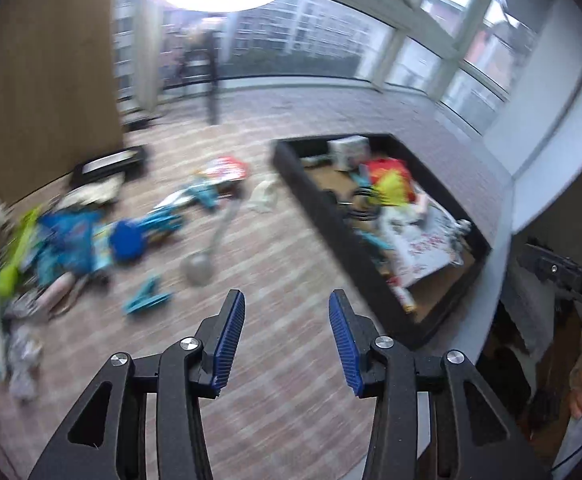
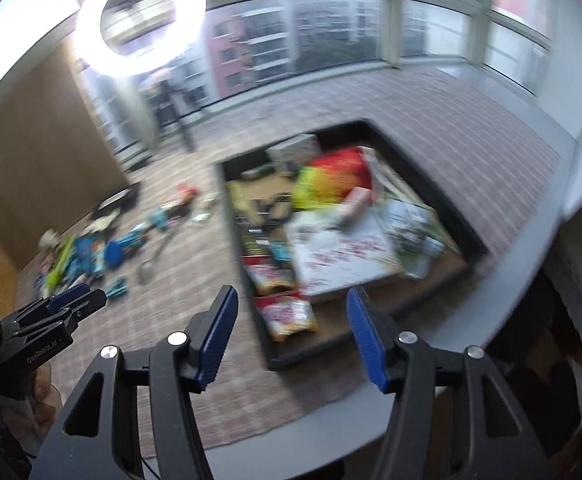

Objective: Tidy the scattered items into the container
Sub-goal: 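Withdraw both open grippers from the tray back toward the pile, then grasp a blue clothespin with the left gripper while the right gripper grasps the grey spoon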

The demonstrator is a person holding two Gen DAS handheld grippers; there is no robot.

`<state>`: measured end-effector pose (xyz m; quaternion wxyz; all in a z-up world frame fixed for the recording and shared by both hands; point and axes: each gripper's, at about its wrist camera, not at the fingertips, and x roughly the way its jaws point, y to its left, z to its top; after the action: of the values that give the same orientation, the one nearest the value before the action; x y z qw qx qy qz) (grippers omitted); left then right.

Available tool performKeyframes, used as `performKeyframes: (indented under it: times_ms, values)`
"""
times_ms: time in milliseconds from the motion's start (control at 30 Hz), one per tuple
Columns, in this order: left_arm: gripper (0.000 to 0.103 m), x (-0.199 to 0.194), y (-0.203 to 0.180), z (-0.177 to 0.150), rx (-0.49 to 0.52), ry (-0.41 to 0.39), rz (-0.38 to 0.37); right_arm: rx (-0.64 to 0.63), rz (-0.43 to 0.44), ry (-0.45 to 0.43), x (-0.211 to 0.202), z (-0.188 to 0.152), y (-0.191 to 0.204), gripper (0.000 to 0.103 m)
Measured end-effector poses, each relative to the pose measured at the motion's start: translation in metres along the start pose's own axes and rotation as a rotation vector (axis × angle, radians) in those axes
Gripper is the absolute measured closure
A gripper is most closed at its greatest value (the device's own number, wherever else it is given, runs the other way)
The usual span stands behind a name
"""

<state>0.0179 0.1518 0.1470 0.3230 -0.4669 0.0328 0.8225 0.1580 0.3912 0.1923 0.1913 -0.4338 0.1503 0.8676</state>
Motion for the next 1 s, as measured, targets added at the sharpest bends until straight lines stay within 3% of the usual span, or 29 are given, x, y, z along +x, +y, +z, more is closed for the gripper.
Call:
performKeyframes:
  times_ms: [167,333,433,567,767,900,1000]
  values:
    - [0.058,-0.036,0.067,-0.025,-0.158,-0.043,0.144,-0.136,0.113,0.015,0.021,0.009,0.054,0.042]
    - [0.058,-0.063,0.123,-0.054,-0.337,-0.068,0.272,-0.163,0.219,0.080,0.056,0.017,0.086,0.042]
    - [0.058,-0.072,0.140,-0.063,-0.385,-0.082,0.330,-0.191,0.285,0.127,0.076,0.028,0.103,0.043]
    - [0.059,-0.070,0.148,-0.059,-0.374,-0.089,0.360,-0.293,0.328,0.133,0.090,0.046,0.135,0.043]
    - [0.059,-0.050,0.146,-0.028,-0.239,-0.064,0.365,-0.505,0.344,0.147,0.110,0.078,0.178,0.043]
    - [0.060,-0.036,0.150,-0.016,-0.210,-0.031,0.334,-0.598,0.330,0.173,0.132,0.089,0.182,0.043]
    - [0.060,-0.017,0.144,-0.012,-0.187,0.000,0.309,-0.597,0.308,0.228,0.158,0.090,0.176,0.043]
